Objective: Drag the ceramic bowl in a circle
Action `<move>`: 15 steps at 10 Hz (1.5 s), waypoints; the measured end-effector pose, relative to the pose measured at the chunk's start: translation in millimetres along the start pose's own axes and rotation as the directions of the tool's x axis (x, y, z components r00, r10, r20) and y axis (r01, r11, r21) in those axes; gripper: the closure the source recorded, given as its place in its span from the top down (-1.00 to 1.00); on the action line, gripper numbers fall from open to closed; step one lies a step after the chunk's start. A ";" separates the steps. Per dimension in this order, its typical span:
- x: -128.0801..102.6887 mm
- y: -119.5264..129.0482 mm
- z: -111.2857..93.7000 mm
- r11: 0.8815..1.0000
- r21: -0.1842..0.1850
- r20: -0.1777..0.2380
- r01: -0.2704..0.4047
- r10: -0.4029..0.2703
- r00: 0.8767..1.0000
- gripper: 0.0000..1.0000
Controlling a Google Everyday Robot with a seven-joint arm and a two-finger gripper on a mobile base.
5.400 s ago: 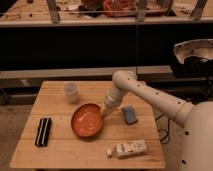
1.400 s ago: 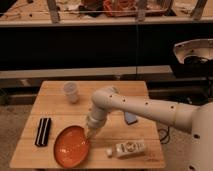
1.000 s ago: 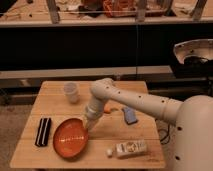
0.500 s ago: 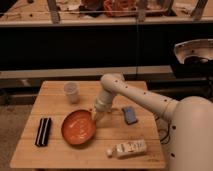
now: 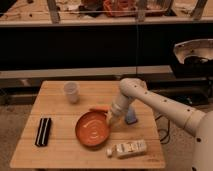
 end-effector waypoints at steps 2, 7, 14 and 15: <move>-24.8 -3.4 2.4 1.000 -0.024 -0.003 0.014 -0.014 1.000 -1.00; -50.8 -85.3 37.9 0.974 -0.063 0.055 0.218 -0.214 0.975 -1.00; -16.9 -134.7 42.6 0.931 -0.075 0.067 0.356 -0.352 0.934 -1.00; -3.1 -128.0 38.6 0.939 -0.067 0.058 0.338 -0.335 0.940 -1.00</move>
